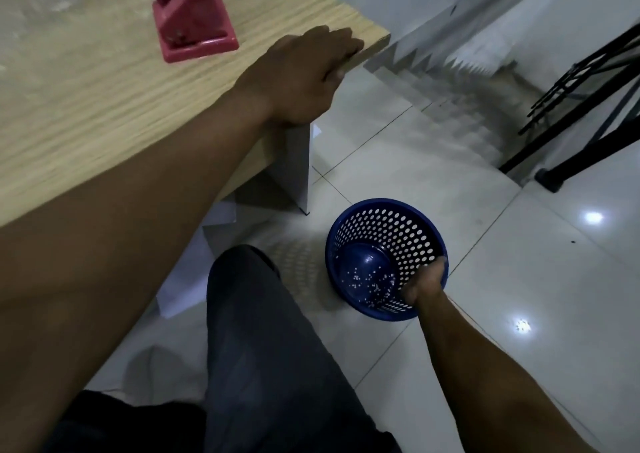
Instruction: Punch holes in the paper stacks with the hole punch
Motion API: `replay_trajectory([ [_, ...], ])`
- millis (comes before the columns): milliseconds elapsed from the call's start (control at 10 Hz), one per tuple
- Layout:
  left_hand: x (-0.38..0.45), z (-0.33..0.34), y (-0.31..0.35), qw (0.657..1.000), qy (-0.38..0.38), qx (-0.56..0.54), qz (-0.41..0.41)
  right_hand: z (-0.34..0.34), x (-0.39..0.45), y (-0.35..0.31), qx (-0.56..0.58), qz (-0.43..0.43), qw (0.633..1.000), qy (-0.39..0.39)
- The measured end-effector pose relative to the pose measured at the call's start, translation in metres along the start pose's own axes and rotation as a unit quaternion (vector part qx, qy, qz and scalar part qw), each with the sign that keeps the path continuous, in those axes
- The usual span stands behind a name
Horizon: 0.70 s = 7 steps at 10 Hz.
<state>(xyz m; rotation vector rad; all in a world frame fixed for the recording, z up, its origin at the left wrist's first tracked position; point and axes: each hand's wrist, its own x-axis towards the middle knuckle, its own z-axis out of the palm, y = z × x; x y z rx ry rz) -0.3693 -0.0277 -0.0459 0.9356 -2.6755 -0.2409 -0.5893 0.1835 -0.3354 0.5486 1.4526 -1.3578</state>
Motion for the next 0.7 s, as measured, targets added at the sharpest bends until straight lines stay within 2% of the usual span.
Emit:
replay_trajectory([
  [100, -0.001, -0.001, -0.001, 1.0, 0.001, -0.005, -0.007, -0.001, -0.004, 0.0, -0.021, 0.0, 1.0, -0.023],
  [400, 0.0, 0.0, -0.001, 1.0, 0.015, 0.006, -0.01, -0.012, 0.012, 0.008, -0.155, -0.041, 0.987, 0.028],
  [600, 0.0, 0.002, 0.0, 1.0, 0.02, 0.001, -0.016, -0.014, 0.013, 0.013, -0.128, -0.029, 0.991, 0.015],
  [700, 0.002, 0.004, -0.003, 1.0, 0.029, -0.001, -0.007, -0.015, 0.014, 0.014, -0.075, 0.006, 0.997, -0.01],
])
